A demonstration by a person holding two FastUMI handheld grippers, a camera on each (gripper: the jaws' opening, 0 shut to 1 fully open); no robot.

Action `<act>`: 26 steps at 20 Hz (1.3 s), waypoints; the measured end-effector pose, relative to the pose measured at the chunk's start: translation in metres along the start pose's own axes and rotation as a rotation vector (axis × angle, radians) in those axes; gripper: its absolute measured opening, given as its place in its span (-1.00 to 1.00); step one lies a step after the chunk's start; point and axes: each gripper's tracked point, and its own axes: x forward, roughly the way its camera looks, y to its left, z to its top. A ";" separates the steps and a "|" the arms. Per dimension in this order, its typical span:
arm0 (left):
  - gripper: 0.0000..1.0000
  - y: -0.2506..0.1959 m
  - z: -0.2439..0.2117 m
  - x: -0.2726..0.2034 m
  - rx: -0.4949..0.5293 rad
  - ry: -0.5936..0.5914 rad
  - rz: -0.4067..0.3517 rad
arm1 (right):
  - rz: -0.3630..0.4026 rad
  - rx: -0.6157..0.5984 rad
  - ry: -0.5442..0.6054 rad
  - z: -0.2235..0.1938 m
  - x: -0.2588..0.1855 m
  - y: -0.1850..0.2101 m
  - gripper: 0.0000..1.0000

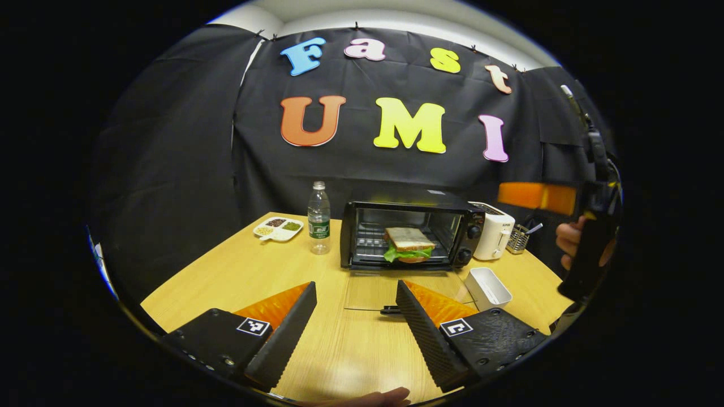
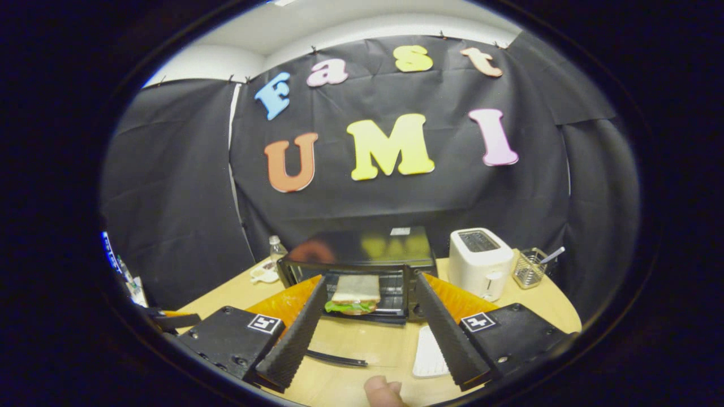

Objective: Open the electric oven with the left hand, put the food in, and close the electric oven.

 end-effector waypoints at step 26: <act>0.87 -0.117 -0.122 0.097 0.069 0.369 -0.087 | -0.246 -0.066 -0.155 0.038 -0.109 -0.161 1.00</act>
